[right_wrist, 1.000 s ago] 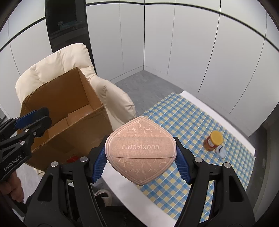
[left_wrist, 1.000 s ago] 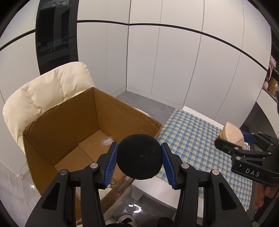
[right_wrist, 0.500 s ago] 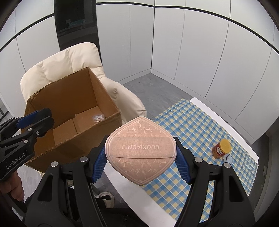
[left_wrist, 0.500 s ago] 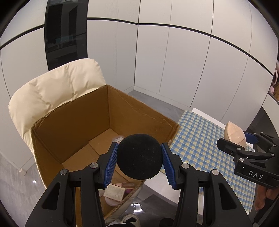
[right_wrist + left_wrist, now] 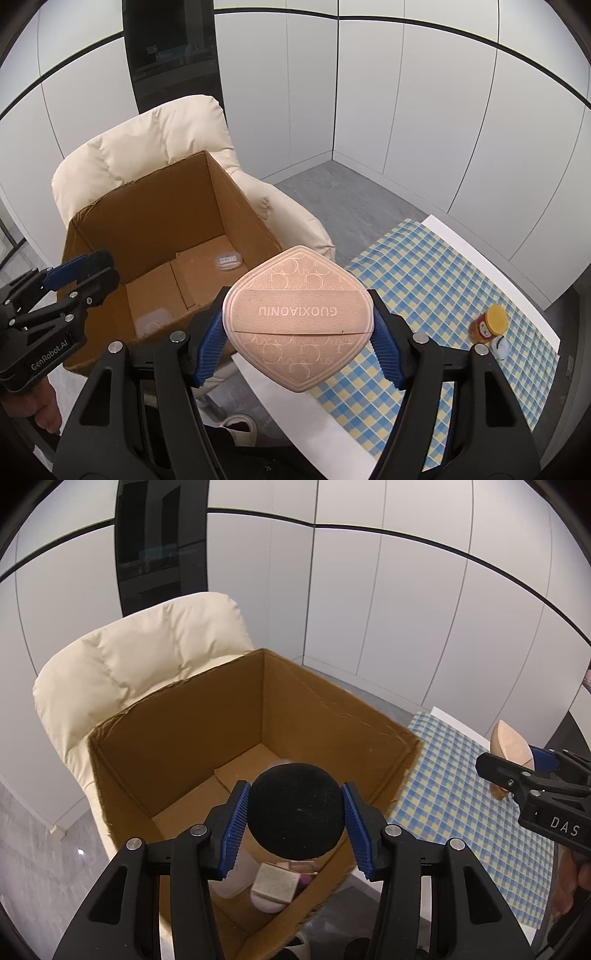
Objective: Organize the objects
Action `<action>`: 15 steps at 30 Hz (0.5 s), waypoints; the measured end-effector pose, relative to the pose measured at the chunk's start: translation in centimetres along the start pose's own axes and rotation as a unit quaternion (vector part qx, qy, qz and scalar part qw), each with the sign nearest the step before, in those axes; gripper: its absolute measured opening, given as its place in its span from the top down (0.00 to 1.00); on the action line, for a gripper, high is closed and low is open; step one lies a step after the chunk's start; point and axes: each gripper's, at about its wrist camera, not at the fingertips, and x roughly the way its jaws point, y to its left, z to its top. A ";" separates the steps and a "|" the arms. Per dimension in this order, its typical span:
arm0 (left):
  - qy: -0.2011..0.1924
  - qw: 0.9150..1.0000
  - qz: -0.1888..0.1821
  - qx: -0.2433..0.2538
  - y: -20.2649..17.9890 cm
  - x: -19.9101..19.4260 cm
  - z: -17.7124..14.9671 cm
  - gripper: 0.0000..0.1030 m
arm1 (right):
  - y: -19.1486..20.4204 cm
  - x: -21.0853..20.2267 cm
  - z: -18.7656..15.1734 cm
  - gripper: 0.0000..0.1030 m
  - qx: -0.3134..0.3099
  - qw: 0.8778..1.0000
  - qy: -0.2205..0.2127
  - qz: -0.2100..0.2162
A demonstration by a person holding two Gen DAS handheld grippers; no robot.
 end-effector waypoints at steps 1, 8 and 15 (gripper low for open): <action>0.001 1.000 0.002 -0.002 0.4 0.1 0.0 0.51 | 0.5 0.2 0.2 0.30 -0.003 1.000 0.000 0.003; 0.000 1.000 0.015 -0.017 2.4 0.4 -0.3 0.51 | 3.0 0.7 0.7 0.30 -0.024 1.000 -0.004 0.017; -0.010 1.000 0.027 -0.013 3.7 0.5 -0.6 0.49 | 5.2 1.1 1.1 0.30 -0.038 0.999 -0.007 0.030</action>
